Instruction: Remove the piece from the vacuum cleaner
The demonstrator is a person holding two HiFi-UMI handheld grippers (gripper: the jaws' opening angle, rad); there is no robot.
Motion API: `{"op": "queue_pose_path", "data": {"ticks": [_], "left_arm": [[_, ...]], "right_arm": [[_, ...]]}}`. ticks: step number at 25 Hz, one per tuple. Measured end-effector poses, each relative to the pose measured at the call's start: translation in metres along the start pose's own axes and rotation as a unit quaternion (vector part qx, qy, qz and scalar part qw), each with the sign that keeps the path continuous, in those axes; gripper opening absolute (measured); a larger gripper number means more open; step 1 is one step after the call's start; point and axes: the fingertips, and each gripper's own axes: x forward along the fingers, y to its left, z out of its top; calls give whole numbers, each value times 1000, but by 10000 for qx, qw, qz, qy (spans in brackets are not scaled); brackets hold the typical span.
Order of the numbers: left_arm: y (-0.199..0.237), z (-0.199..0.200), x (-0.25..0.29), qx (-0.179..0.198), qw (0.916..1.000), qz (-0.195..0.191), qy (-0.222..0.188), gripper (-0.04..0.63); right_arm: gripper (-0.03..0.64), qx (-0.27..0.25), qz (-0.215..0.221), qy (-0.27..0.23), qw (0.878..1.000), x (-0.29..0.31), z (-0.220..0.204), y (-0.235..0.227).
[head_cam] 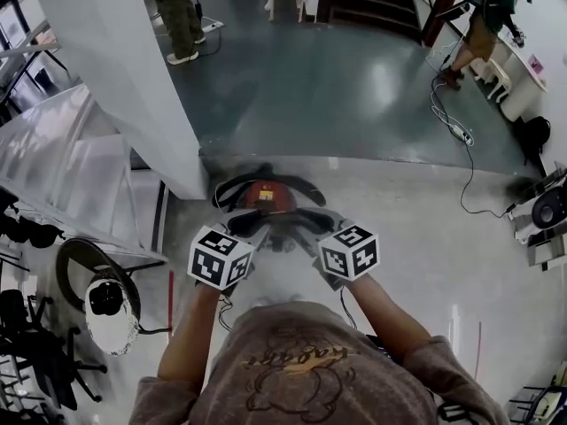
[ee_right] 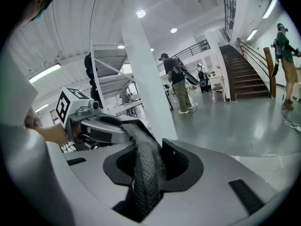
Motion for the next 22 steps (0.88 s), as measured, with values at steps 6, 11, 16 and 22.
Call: {"op": "queue_pose_path", "data": {"ticks": [6,11,16,22], "left_arm": [[-13,-4,-13,-217,9995,45,-210,107],[-16,-7,-13,-254,9989,66,-399,107],[-14,-11,-10,-217,9981,122,-558,107],[-11,-27,-5,-226,9980,38,-582,109]], "right_arm": [[97,95,-151,-114,9998,-13,-2,12],[97,-140,-234,-247,9993,-17,-2,12],[97,-236,-231,-449,9984,-14,-6,10],[97,-245,-189,-482,9984,-8,-22,10]]}}
